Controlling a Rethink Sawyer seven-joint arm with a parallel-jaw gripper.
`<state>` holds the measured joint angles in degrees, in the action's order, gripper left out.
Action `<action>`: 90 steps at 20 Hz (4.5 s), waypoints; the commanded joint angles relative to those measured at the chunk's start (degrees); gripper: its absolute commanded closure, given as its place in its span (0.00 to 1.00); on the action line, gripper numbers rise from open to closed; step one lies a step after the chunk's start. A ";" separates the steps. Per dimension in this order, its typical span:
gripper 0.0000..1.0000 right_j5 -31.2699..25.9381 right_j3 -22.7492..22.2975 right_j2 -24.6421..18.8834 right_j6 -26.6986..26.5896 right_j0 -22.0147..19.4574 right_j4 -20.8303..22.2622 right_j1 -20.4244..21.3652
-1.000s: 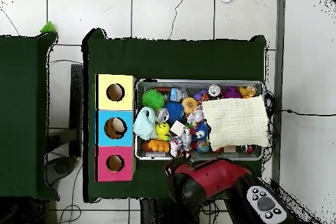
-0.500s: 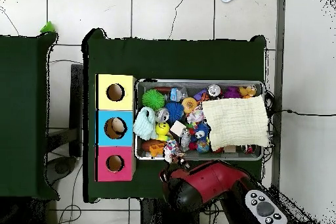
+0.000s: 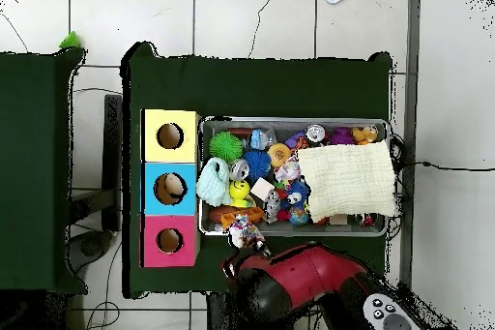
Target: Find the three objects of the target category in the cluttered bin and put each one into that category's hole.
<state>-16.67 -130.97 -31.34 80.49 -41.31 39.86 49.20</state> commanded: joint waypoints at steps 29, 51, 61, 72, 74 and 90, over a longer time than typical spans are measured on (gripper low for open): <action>1.00 -22.25 6.00 -18.73 0.82 6.16 -26.42 13.98; 1.00 -31.71 23.62 -14.73 0.93 15.07 -25.94 9.34; 1.00 -28.15 23.63 -13.07 0.41 15.14 -21.98 6.44; 1.00 -25.13 24.46 -12.19 0.35 15.27 -18.37 2.91; 1.00 -24.34 24.45 -12.03 0.46 15.23 -17.58 2.27; 1.00 -18.11 25.99 -8.65 3.99 17.79 -11.27 -3.12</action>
<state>-38.01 -108.13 -44.36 80.49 -24.43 24.44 49.78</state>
